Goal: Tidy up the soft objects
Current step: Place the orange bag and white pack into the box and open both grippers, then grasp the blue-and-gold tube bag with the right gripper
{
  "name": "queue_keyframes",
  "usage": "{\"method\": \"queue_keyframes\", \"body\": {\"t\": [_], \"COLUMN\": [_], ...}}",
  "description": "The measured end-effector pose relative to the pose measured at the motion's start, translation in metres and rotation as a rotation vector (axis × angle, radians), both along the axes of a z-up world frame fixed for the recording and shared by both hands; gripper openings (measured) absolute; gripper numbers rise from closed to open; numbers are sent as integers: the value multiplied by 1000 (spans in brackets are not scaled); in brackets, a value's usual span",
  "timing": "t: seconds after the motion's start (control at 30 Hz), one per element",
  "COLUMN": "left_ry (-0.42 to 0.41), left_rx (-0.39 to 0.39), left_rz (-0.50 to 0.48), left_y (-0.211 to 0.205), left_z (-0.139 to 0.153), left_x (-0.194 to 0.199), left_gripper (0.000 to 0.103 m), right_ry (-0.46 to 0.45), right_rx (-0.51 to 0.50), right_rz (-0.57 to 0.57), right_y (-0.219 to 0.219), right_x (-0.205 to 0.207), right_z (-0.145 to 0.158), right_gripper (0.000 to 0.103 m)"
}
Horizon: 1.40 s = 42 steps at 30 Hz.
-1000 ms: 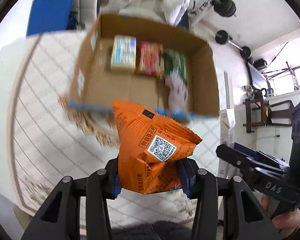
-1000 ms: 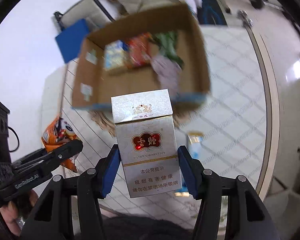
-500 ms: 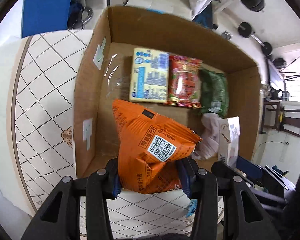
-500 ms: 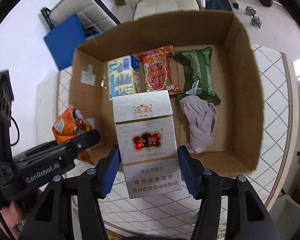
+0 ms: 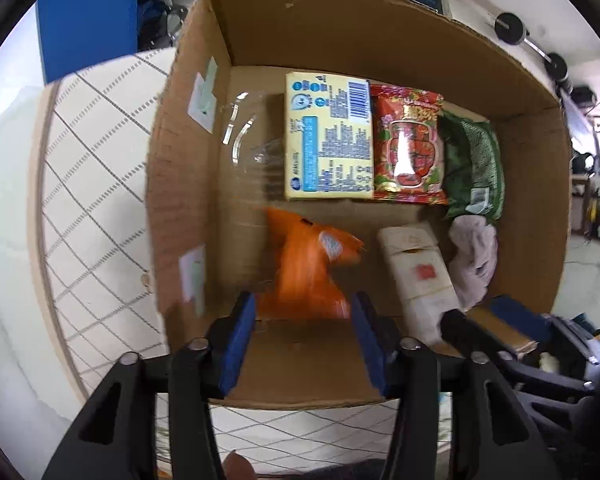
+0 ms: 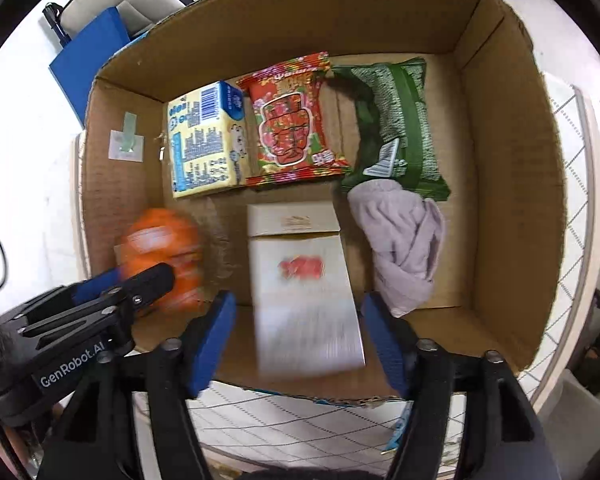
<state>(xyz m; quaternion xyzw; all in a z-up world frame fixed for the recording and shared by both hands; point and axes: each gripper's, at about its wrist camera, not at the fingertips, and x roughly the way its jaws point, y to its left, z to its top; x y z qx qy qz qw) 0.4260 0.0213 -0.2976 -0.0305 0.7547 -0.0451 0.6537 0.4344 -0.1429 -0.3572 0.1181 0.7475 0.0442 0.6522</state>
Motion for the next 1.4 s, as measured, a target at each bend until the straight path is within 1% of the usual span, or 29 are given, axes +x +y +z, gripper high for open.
{"method": "queue_keyframes", "body": {"t": [0.03, 0.07, 0.1, 0.17, 0.23, 0.3, 0.33, 0.43, 0.53, 0.7, 0.83, 0.93, 1.07, 1.13, 1.2, 1.27, 1.4], "left_ry": [-9, -20, -27, -41, -60, -76, -85, -110, -161, -218, -238, -237, -235, -226, -216, -208, -186], "left_rx": [5, 12, 16, 19, 25, 33, 29, 20, 35, 46, 32, 31, 38, 37, 35, 47, 75], "left_rz": [-5, -7, -5, -1, 3, 8, 11, 23, 35, 35, 43, 45, 38, 40, 32, 16, -23], "left_y": [1, 2, 3, 5, 8, 10, 11, 11, 11, 8, 5, 3, -4, -7, -12, -19, -34], "left_z": [1, 3, 4, 8, 12, 17, 20, 28, 43, 60, 70, 69, 65, 61, 56, 49, 34], "left_x": [-1, -3, -4, -8, -12, -17, -20, -30, -40, -52, -61, -67, -73, -75, -77, -80, -86], "left_gripper": [59, 61, 66, 74, 84, 89, 91, 91, 91, 91, 91, 91, 91, 91, 91, 91, 91], "right_ry": [-1, -1, -4, -17, -31, -58, -71, -101, -135, -182, -201, -193, -169, -148, -114, -63, 53], "right_rx": [-6, -6, -5, -24, -45, -84, -93, -130, -155, -148, -109, -81, -53, -56, -62, -65, -67], "right_rz": [2, 5, -1, 4, 8, 24, 27, 39, 47, 27, -27, -103, -196, -234, -261, -281, -307], "right_y": [-1, -1, -3, -5, -7, -8, -11, -13, -15, -23, -40, -65, -100, -116, -128, -136, -141], "right_x": [-2, -2, -4, -5, -8, -13, -14, -20, -28, -42, -56, -77, -116, -140, -164, -184, -212], "right_z": [1, 1, 3, 6, 12, 20, 24, 37, 47, 65, 76, 78, 71, 62, 47, 26, -31], "right_gripper": [75, 78, 82, 85, 87, 95, 96, 96, 96, 97, 97, 97, 97, 97, 97, 97, 97]}}
